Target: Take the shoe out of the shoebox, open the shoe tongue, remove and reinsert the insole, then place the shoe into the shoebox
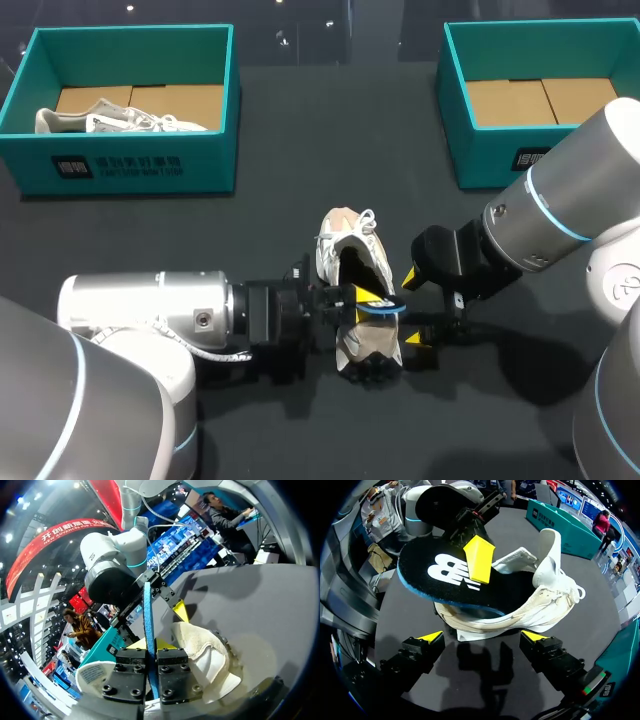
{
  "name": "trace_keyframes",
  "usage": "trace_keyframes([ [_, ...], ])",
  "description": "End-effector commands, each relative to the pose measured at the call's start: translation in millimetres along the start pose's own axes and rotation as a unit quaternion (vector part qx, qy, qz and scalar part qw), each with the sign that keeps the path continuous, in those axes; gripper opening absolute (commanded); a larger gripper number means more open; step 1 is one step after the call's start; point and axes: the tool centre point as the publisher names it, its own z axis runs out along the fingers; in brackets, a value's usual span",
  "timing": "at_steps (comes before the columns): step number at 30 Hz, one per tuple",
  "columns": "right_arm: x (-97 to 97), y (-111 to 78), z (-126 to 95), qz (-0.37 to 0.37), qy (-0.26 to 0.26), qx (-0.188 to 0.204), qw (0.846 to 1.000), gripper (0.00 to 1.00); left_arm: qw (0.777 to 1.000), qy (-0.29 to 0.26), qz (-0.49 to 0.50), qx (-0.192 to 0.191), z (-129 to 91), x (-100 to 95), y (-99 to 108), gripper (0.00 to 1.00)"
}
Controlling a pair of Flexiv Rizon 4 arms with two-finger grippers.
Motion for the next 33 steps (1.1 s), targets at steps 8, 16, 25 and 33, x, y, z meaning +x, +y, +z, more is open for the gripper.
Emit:
trace_keyframes([
  [8, 1.4, -0.6, -0.4, 0.000, -0.001, -0.001, 1.000, 1.00, 1.000, -0.002, -0.008, -0.025, 12.9, 0.1, 26.1, 0.00],
  [16, 1.4, -0.6, -0.4, 0.000, -0.001, -0.001, 1.000, 1.00, 0.999, -0.007, 0.005, -0.046, 10.4, -2.0, 40.9, 0.00],
  [25, 1.4, -0.6, -0.4, 0.000, -0.001, -0.001, 1.000, 1.00, 0.999, -0.005, -0.007, -0.034, 7.8, -2.6, 33.6, 0.25],
  [33, 1.4, -0.6, -0.4, 0.000, -0.001, -0.001, 1.000, 1.00, 1.000, 0.000, -0.005, 0.000, 1.0, -2.6, 5.4, 0.26],
])
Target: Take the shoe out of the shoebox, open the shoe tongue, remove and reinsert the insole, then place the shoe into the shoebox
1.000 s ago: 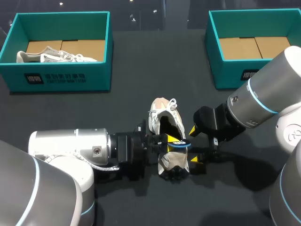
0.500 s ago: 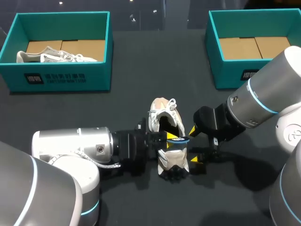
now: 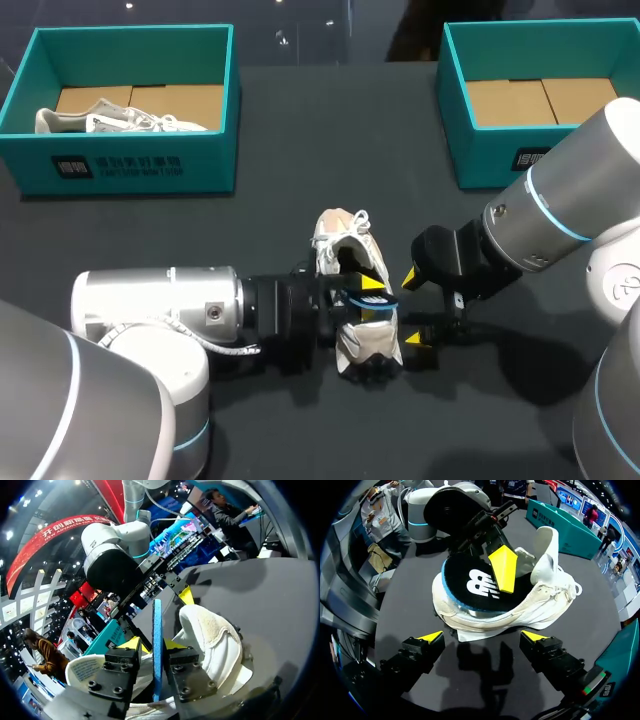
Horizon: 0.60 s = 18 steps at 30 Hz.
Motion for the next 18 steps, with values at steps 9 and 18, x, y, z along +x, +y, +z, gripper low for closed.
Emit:
trace_keyframes([
  [9, 1.4, -0.6, -0.4, 0.000, -0.001, 0.000, 1.000, 1.00, 1.000, 0.002, 0.021, 0.011, -12.2, 5.2, -16.5, 0.24],
  [18, 1.4, -0.6, -0.4, 0.000, -0.001, 0.000, 1.000, 1.00, 0.998, 0.005, 0.054, -0.008, -1.5, 9.7, 1.4, 0.00],
])
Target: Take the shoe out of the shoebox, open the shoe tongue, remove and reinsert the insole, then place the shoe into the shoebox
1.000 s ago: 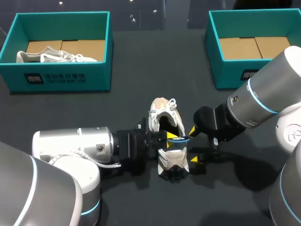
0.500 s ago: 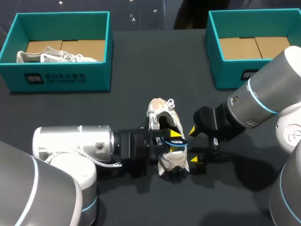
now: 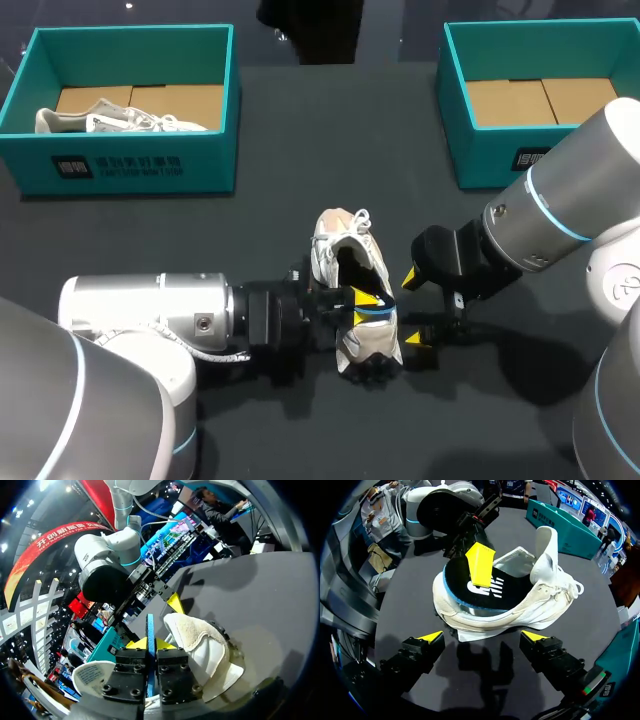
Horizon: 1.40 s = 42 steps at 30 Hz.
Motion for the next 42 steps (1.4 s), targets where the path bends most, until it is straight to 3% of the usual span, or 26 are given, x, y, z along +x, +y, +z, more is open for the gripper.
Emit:
trace_keyframes([
  [1, 1.4, -0.6, -0.4, 0.000, -0.001, 0.000, 1.000, 1.00, 1.000, -0.001, 0.016, -0.016, 11.8, 2.1, 10.5, 0.00],
  [12, 1.4, -0.6, -0.4, 0.000, -0.001, 0.000, 1.000, 1.00, 0.998, 0.001, 0.017, -0.066, 12.0, -2.2, 38.9, 0.00],
  [18, 1.4, -0.6, -0.4, 0.000, -0.001, 0.000, 1.000, 1.00, 0.998, 0.003, -0.025, -0.056, 5.8, -4.3, 37.0, 0.00],
  [20, 1.4, -0.6, -0.4, 0.000, -0.001, 0.000, 1.000, 1.00, 0.998, 0.003, -0.034, -0.048, 2.8, -3.3, 31.6, 0.19],
  [28, 1.4, -0.6, -0.4, 0.000, -0.001, 0.000, 1.000, 1.00, 0.999, 0.007, -0.042, -0.016, -6.8, -7.3, 4.7, 0.29],
  [36, 1.4, -0.6, -0.4, 0.000, -0.001, 0.000, 1.000, 1.00, 0.999, 0.020, -0.031, -0.014, -2.6, -4.0, -0.8, 0.23],
  [37, 1.4, -0.6, -0.4, 0.000, -0.001, 0.000, 1.000, 1.00, 0.999, 0.021, -0.031, -0.015, -0.9, -2.6, 0.7, 0.20],
  [38, 1.4, -0.6, -0.4, 0.000, -0.001, 0.000, 1.000, 1.00, 0.999, 0.023, -0.031, -0.015, 0.6, -1.2, 1.8, 0.00],
  [42, 1.4, -0.6, -0.4, 0.000, -0.001, 0.000, 1.000, 1.00, 0.999, 0.028, -0.004, -0.028, 8.0, 4.1, 8.8, 0.00],
])
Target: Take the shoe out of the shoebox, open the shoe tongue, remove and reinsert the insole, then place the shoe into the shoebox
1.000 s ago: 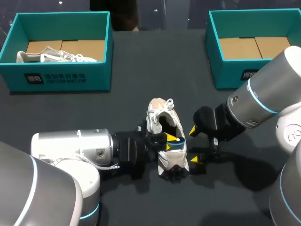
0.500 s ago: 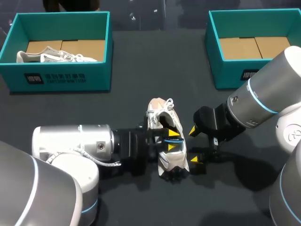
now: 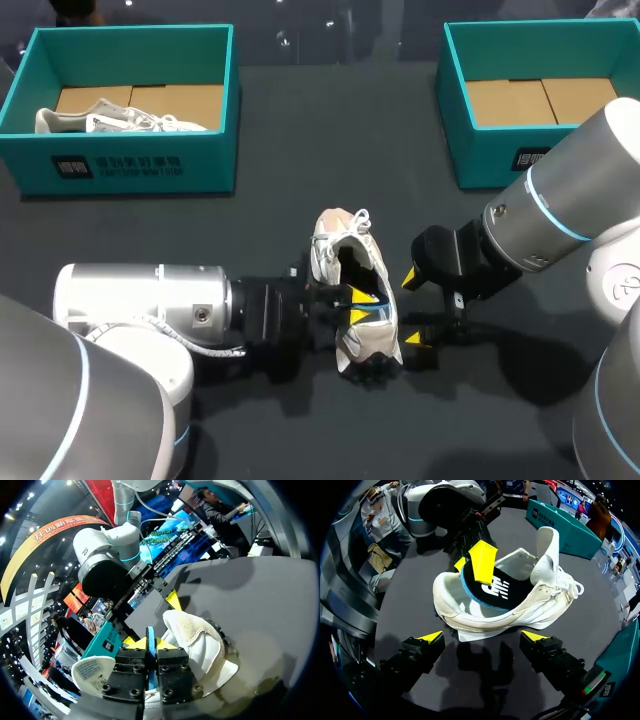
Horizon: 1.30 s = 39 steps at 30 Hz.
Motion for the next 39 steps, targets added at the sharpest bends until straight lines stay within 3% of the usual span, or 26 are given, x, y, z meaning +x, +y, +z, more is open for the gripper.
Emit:
trace_keyframes([
  [1, 1.4, -0.6, -0.4, 0.000, -0.001, -0.001, 1.000, 1.00, 1.000, 0.002, 0.015, -0.014, 15.0, 2.6, 8.1, 0.00],
  [14, 1.4, -0.6, -0.4, 0.000, -0.001, -0.001, 1.000, 1.00, 0.999, -0.002, 0.008, -0.052, 18.6, -2.3, 35.1, 0.00],
  [17, 1.4, -0.6, -0.4, 0.000, -0.001, -0.001, 1.000, 1.00, 0.999, 0.001, -0.016, -0.041, 12.6, -5.2, 28.6, 0.00],
  [21, 1.4, -0.6, -0.4, 0.000, -0.001, -0.001, 1.000, 1.00, 0.999, 0.005, -0.033, -0.025, 4.3, -6.9, 15.6, 0.20],
  [26, 1.4, -0.6, -0.4, 0.000, -0.001, -0.001, 1.000, 1.00, 0.999, 0.018, -0.032, -0.013, -1.0, -6.8, 0.1, 0.32],
  [39, 1.4, -0.6, -0.4, 0.000, -0.001, -0.001, 1.000, 1.00, 0.998, 0.057, -0.039, -0.007, -12.5, -5.2, -16.3, 0.38],
])
